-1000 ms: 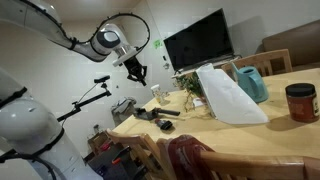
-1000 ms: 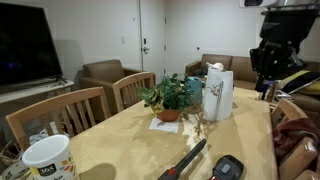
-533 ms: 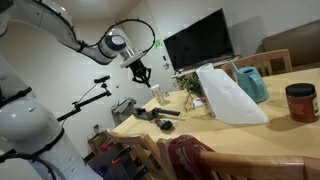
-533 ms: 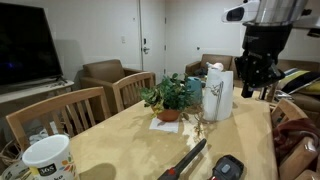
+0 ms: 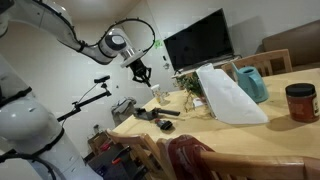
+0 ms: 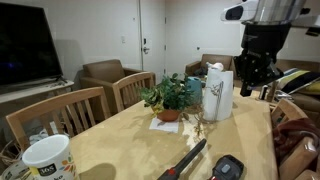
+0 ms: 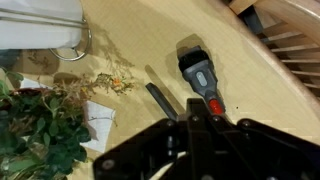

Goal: Dismantle the vacuum head

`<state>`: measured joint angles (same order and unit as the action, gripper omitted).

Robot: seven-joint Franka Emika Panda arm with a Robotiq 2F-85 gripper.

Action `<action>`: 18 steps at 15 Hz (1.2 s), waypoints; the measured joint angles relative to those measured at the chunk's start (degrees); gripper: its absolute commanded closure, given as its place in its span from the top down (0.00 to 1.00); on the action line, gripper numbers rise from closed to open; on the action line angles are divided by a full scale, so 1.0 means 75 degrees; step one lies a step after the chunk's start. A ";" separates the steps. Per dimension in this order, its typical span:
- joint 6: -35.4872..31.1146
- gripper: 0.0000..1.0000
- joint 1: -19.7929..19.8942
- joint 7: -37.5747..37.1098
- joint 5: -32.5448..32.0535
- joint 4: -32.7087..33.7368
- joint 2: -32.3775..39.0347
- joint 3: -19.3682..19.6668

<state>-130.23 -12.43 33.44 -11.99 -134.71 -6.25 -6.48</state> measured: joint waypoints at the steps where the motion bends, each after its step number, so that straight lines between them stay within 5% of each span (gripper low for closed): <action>1: 0.0000 0.00 0.0000 0.0000 0.0001 -0.0001 0.0003 0.0000; 12: -0.2074 0.00 0.0021 0.2015 0.1369 0.0124 0.1466 -0.0231; 18: -0.2002 0.01 0.0217 0.2624 0.1630 0.0727 0.2357 -0.0583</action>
<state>-145.24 -10.81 53.12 0.24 -129.26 11.42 -10.85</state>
